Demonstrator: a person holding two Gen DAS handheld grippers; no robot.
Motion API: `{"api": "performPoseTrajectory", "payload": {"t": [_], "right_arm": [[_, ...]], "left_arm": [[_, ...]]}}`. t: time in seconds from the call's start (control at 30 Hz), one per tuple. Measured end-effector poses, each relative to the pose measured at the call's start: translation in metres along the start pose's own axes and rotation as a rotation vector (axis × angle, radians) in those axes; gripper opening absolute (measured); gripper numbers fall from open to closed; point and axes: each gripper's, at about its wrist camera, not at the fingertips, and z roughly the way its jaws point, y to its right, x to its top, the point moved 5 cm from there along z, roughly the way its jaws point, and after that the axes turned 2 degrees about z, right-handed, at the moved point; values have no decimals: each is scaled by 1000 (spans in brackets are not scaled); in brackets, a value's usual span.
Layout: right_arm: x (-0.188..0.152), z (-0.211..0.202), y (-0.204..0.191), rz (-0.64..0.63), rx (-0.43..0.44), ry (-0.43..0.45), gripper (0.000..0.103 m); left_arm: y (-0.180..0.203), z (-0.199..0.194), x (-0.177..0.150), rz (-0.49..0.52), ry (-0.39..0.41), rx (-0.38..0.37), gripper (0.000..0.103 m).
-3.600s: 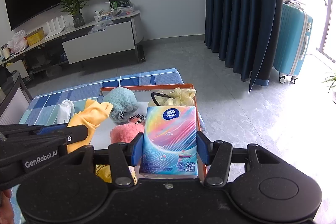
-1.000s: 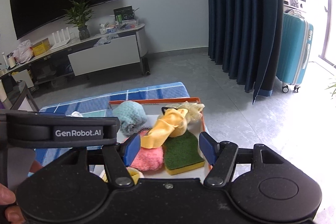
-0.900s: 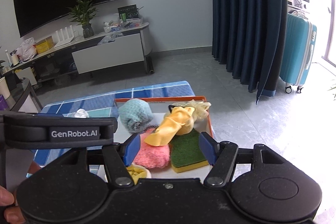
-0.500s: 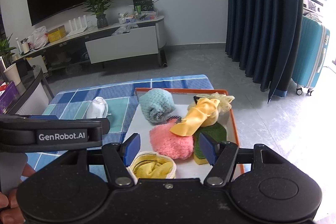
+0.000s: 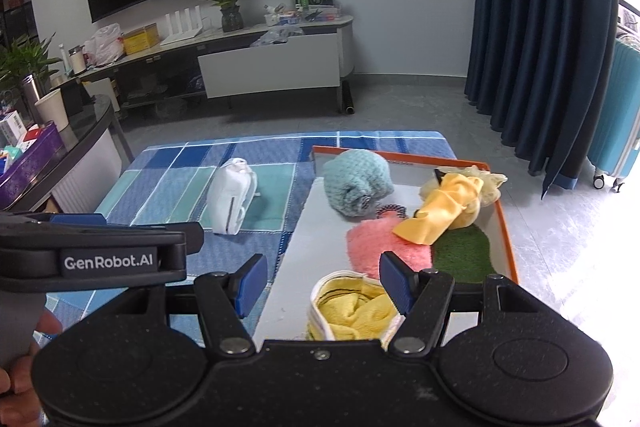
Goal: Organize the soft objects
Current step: 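Withdraw both tools from the box toward the coiled cable and white mask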
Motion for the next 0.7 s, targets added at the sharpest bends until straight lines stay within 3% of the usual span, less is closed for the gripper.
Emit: {"api": "performPoseTrajectory", "payload": {"t": [0.7], "right_arm": [[-14,16,-50,-91,71,-60,76]], "left_arm": [[-42,-6,-22,-64,-23,14,100]]}}
